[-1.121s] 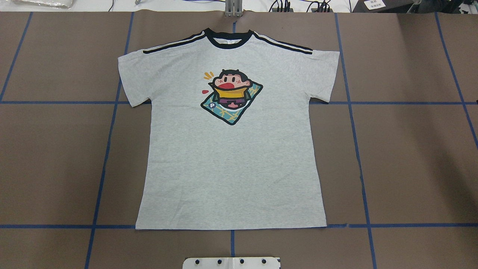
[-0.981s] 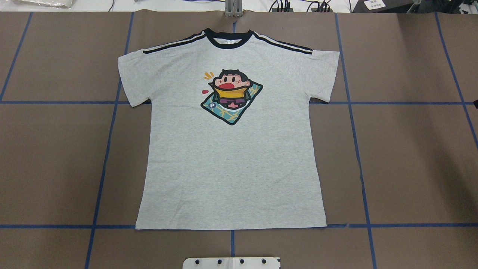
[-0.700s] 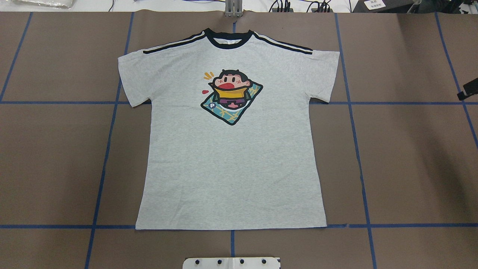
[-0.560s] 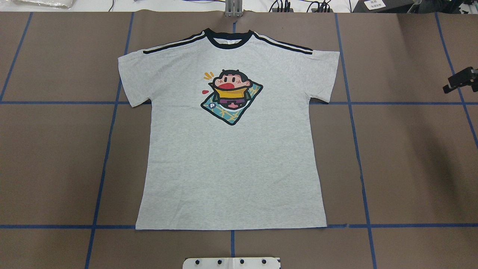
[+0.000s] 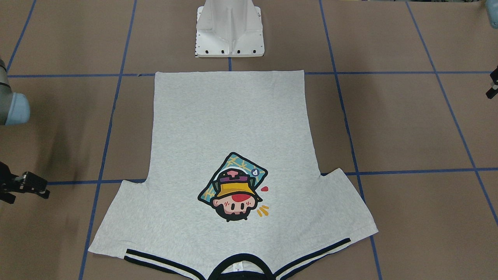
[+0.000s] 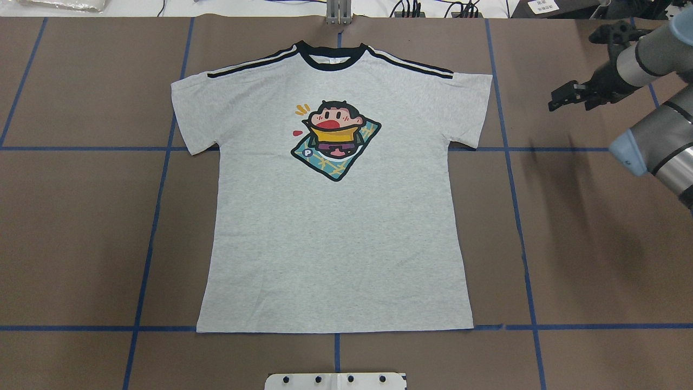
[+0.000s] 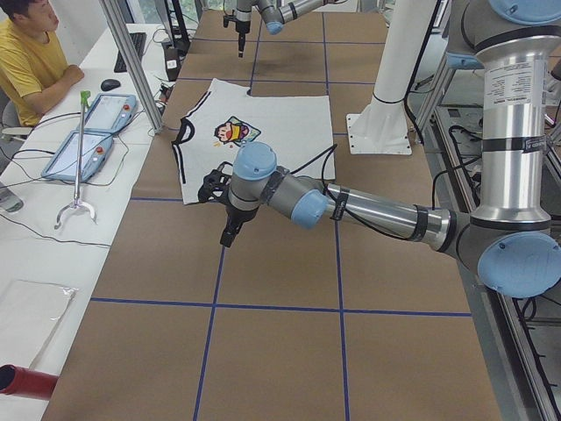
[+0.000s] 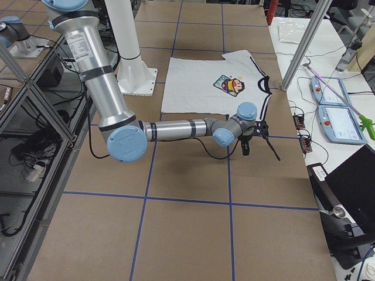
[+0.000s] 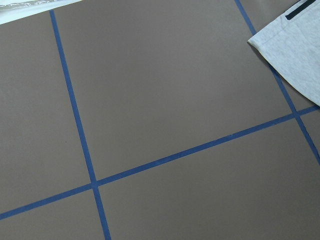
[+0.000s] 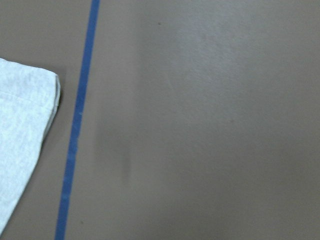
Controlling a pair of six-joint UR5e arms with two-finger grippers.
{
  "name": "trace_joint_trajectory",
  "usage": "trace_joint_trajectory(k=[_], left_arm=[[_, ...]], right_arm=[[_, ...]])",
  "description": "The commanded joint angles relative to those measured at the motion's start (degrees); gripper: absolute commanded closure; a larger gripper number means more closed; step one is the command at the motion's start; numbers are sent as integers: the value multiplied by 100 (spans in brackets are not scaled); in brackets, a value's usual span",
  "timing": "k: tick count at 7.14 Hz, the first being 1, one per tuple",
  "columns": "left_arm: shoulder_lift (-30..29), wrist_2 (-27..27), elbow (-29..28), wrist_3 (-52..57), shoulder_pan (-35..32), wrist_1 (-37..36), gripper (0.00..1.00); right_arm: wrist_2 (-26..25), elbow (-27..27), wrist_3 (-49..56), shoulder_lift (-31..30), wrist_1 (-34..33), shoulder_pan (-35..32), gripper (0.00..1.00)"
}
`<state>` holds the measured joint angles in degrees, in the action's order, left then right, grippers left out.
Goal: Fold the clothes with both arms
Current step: 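Move the right gripper to the shirt sleeve nearest it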
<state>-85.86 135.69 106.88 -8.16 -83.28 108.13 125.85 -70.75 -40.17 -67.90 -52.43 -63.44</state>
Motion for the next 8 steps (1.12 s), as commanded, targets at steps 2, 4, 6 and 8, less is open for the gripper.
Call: trace_joint_trajectory(k=[2, 4, 6, 8], left_arm=[[-63, 2, -18, -72, 198, 6, 0], [-63, 37, -79, -133, 207, -20, 0], [-63, 10, -62, -142, 207, -20, 0], [-63, -7, -53, -124, 207, -12, 0]], right_arm=[[-1000, 298, -622, 530, 558, 464, 1], [-1080, 770, -1054, 743, 1089, 525, 1], [-1369, 1037, -1580, 752, 2153, 657, 5], [-1788, 1124, -1599, 856, 2149, 710, 9]])
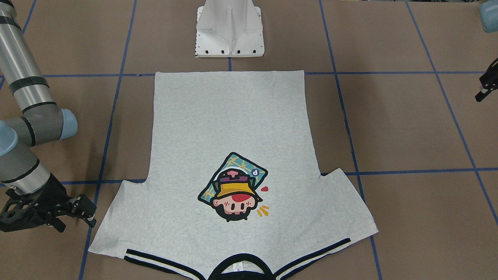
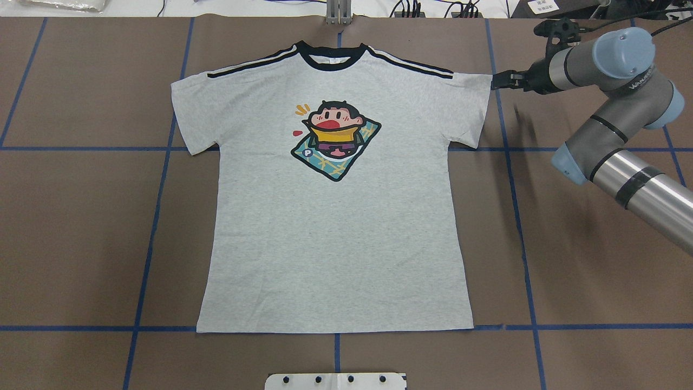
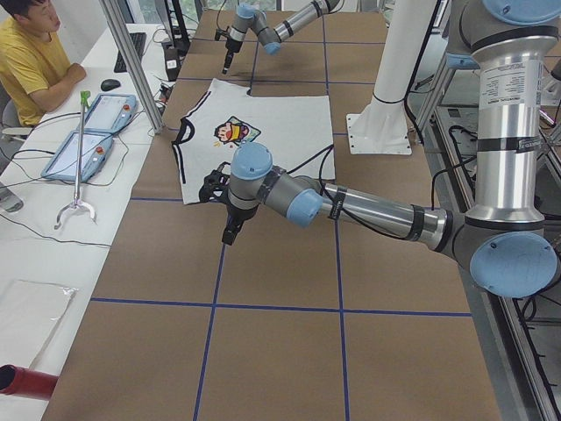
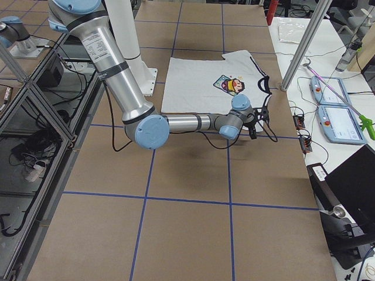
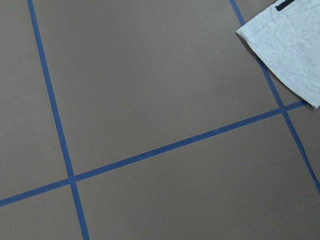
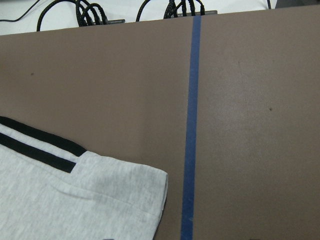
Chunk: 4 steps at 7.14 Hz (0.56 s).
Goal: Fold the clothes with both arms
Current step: 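Move the right gripper to the shirt sleeve nearest it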
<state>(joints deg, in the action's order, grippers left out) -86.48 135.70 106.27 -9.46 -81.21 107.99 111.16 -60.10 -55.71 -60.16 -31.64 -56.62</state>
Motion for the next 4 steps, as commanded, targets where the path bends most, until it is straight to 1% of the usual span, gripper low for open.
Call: trace_joint_trajectory(k=[1, 2, 3, 4], left_arm=[[0, -8, 33, -12, 0, -6, 0], [8, -8, 34, -12, 0, 3, 0], [9, -8, 34, -3, 0, 3, 0], [9, -8, 42, -12, 0, -6, 0]], right_arm=[[-575, 382, -80, 310, 53, 89, 11], [-587, 498, -89, 425, 44, 90, 11], [-639, 630, -220, 548, -104, 107, 11], [-709, 832, -648, 802, -192, 159, 16]])
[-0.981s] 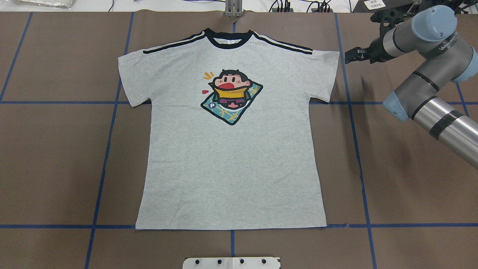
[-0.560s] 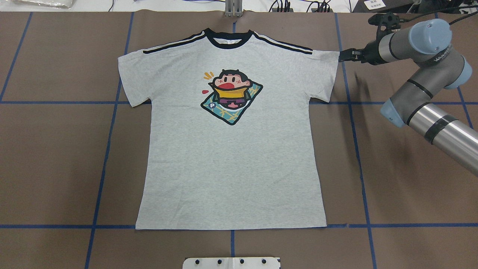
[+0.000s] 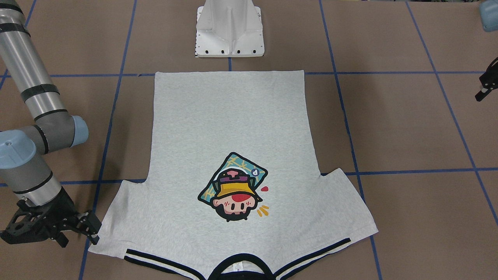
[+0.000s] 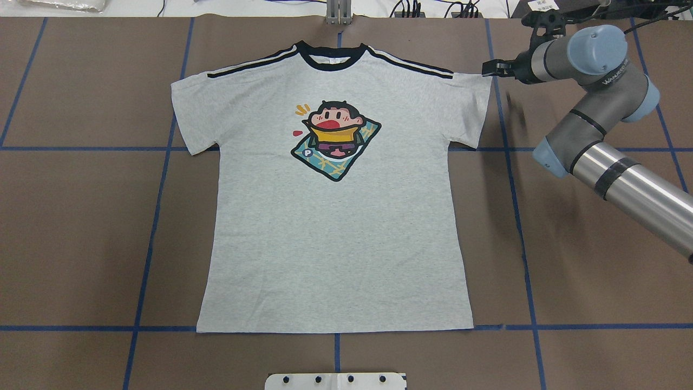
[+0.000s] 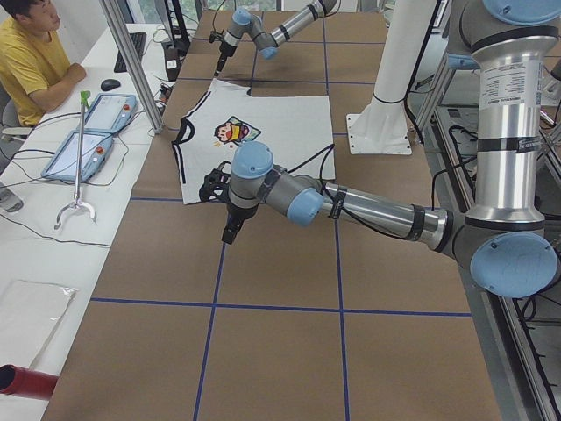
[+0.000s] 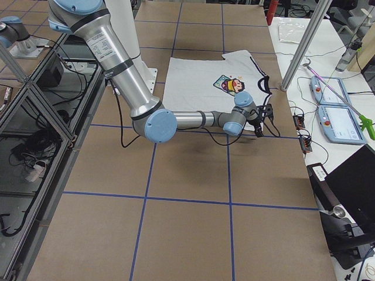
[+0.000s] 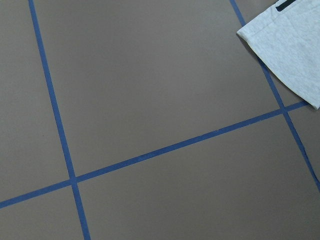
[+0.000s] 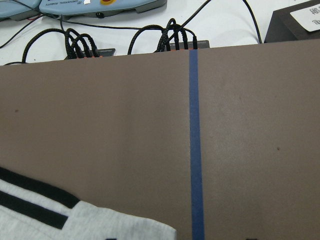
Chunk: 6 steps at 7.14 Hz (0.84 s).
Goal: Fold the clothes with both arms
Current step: 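Move the right gripper to the shirt sleeve nearest it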
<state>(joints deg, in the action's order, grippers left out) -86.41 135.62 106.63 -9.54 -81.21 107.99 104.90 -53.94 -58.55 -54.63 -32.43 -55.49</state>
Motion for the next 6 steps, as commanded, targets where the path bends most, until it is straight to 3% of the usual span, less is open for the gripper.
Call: trace_joint_trajectory(k=[1, 3, 5, 6], left_arm=[[2, 0, 7, 4, 0, 3, 0], [2, 0, 7, 4, 0, 3, 0], [2, 9, 7, 4, 9, 3, 0], [2, 0, 7, 4, 9, 11, 0]], right_arm=[[-92, 443, -446, 382, -123, 64, 20], [-127, 568, -455, 436, -141, 91, 29], [-127, 568, -455, 410, -150, 82, 48], [-127, 568, -455, 418, -150, 82, 76]])
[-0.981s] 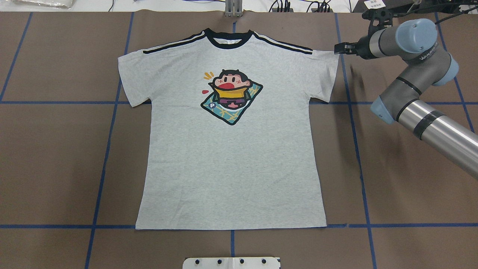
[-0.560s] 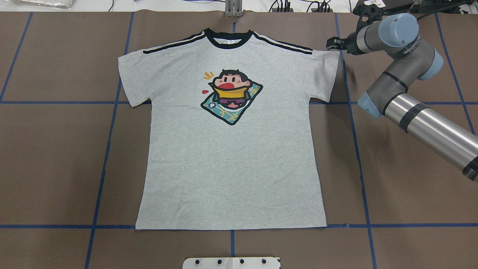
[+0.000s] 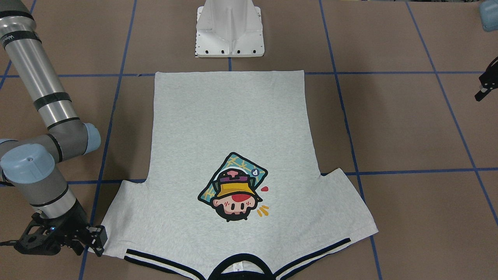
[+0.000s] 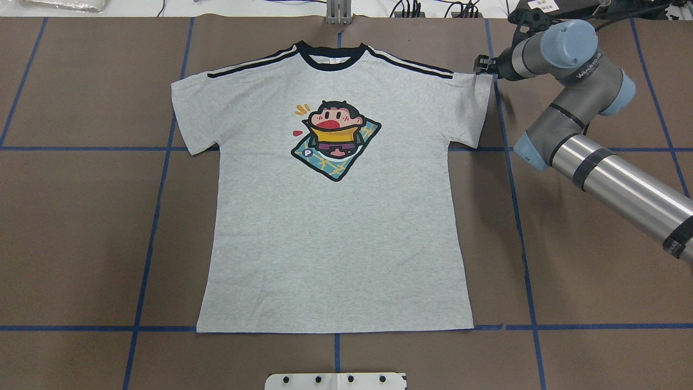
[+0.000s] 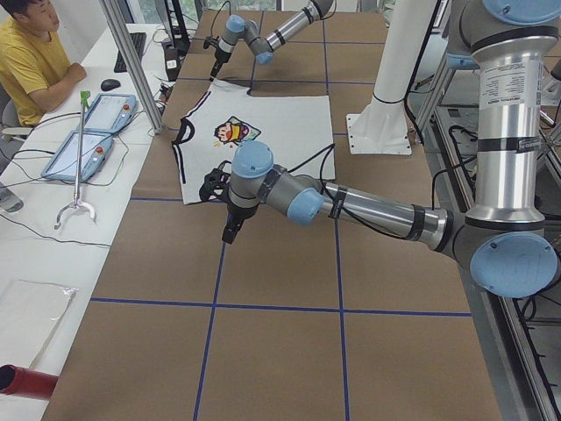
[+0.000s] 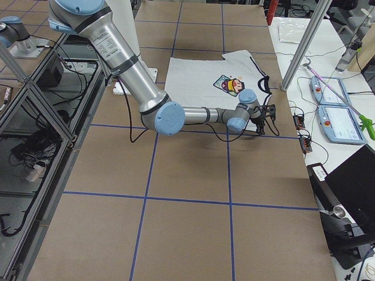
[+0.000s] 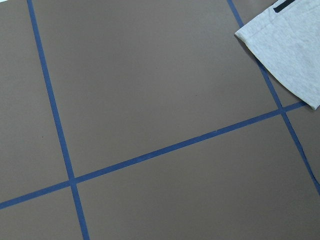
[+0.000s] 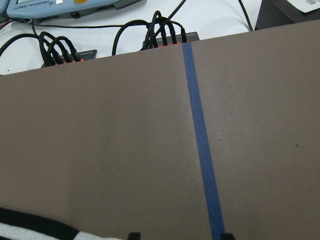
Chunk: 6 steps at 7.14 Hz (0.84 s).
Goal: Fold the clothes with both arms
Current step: 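Move the right gripper to the shirt sleeve nearest it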
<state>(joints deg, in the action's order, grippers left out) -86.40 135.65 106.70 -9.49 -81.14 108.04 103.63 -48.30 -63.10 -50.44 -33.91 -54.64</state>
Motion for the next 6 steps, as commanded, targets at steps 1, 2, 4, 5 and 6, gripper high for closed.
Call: trace_joint_trajectory(k=[1, 2, 4, 5, 6], left_arm=[[0, -4, 0, 8, 1, 7, 0], [0, -4, 0, 8, 1, 7, 0], [0, 14, 9, 0, 1, 7, 0], [0, 40, 18, 0, -7, 15, 0], [0, 40, 26, 0, -7, 7, 0]], right_arm=[[-1, 4, -1, -1, -10, -3, 100], [8, -4, -1, 8, -19, -3, 100], [43, -275, -27, -62, -28, -29, 100], [52, -581, -140, -63, -37, 23, 100], [96, -932, -281, -63, -341, 137, 100]])
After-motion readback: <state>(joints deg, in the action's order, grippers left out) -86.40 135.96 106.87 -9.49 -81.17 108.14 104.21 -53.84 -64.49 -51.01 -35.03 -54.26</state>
